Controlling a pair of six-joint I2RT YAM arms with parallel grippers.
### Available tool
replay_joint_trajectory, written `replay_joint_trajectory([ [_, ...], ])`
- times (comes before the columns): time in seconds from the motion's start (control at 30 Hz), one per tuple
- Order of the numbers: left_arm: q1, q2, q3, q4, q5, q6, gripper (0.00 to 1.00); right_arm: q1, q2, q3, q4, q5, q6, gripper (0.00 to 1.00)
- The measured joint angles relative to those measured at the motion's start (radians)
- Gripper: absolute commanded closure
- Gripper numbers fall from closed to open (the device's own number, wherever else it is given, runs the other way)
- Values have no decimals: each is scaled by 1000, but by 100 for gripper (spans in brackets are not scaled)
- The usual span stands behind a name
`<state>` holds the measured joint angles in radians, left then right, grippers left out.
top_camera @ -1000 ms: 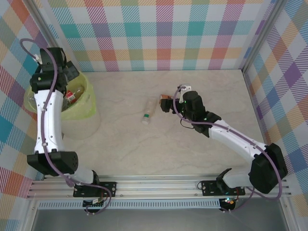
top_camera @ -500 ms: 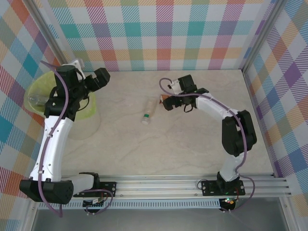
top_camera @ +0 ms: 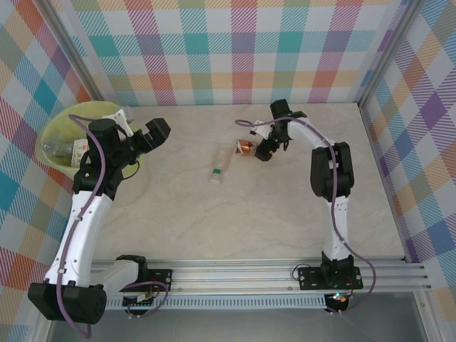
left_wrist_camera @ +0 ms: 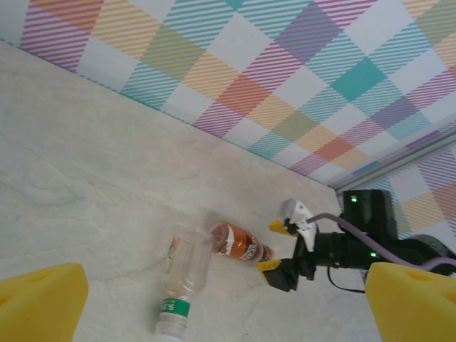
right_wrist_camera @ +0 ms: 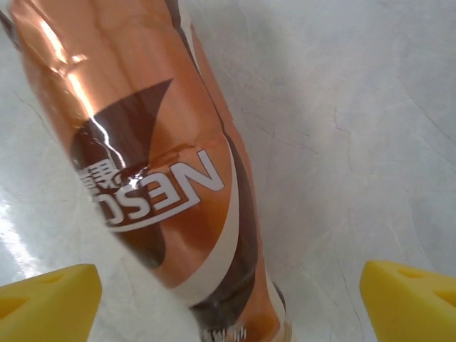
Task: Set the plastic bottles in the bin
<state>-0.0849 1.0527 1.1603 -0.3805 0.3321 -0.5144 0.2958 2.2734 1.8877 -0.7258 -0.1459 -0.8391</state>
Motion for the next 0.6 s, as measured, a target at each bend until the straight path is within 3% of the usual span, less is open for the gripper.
replay_joint_trajectory([
  [0.33, -46, 29, -12, 88, 67, -45, 0, 4, 37, -47, -2, -20, -142, 46],
  [0.6, -82, 74, -15, 151, 84, -55, 0, 6, -147, -287, 82, -50, -78, 70],
])
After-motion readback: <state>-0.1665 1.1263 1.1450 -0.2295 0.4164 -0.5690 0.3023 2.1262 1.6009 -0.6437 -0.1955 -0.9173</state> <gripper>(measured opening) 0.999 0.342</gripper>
